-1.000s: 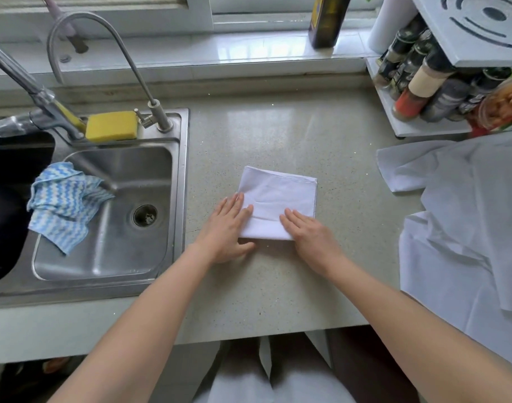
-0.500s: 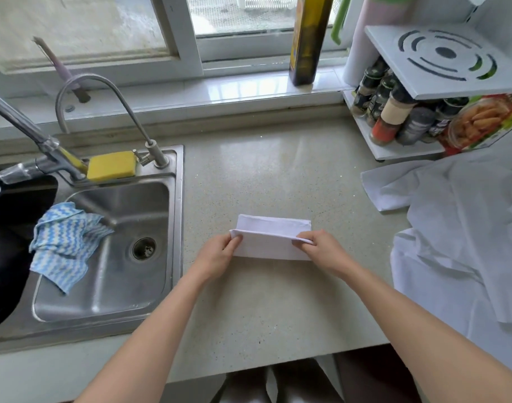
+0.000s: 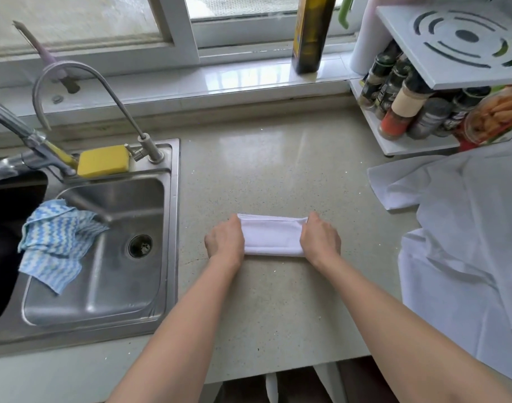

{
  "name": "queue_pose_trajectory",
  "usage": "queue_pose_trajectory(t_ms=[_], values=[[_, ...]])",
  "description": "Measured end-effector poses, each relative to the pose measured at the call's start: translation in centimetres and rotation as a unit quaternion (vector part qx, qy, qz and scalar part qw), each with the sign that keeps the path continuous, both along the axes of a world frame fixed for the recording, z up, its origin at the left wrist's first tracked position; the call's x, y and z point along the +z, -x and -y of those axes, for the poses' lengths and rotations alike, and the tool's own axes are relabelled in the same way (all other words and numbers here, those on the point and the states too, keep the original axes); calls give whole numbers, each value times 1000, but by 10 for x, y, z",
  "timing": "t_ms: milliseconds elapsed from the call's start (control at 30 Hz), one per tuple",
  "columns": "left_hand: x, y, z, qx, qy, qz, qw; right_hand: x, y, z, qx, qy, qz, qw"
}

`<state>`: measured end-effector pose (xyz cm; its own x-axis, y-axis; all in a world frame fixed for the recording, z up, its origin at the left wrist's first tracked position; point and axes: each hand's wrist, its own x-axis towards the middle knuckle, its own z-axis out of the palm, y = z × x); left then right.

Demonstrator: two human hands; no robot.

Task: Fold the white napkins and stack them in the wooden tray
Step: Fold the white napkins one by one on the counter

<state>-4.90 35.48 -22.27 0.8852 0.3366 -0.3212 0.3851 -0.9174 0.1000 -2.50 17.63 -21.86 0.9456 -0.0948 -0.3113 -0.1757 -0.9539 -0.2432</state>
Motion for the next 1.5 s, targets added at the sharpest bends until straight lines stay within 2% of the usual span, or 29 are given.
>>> queue_pose_trajectory(t_ms=[200, 433, 533, 600, 667, 733, 800, 933, 1000, 1067, 1100, 1167, 1400, 1500], values=[[-3, -9, 1, -53, -88, -20, 995, -4, -1, -5, -11, 7, 10, 1000], [-7, -9, -1, -68, -95, -5, 993, -7, 3, -5, -2, 16, 34, 999], [-11, -8, -2, -56, -77, 18, 995, -4, 5, -7, -7, 50, 64, 997], [-15, -8, -3, -52, -68, 31, 996, -4, 7, -8, 39, 97, 133, 986], [-18, -8, -3, -52, -69, 37, 996, -7, 8, -17, 132, 71, 179, 972], [-18, -8, -4, -57, -70, 36, 995, -13, 11, -33, 240, 6, 141, 960], [-19, -9, -5, -63, -73, 33, 995, -25, 17, -49, 279, -19, 77, 957], [-20, -10, -5, -58, -60, 41, 996, -44, 26, -54, 256, 9, 68, 964], [-18, -7, -7, -50, -51, 80, 994, -47, 26, -53, 255, 15, 79, 964], [-21, 0, -8, -83, -26, 147, 985, -49, 25, -54, 250, 18, 85, 964], [-23, 3, -8, -129, -16, 150, 980, -49, 25, -54, 249, 17, 84, 965], [-33, 12, -8, -209, -13, 102, 972, -51, 25, -54, 249, 8, 85, 965], [-32, 9, -13, -213, 8, 18, 977, -39, 29, 29, 226, 30, 39, 973], [-18, 4, -16, -221, 21, 36, 974, -29, 22, 49, 267, 31, 28, 963]])
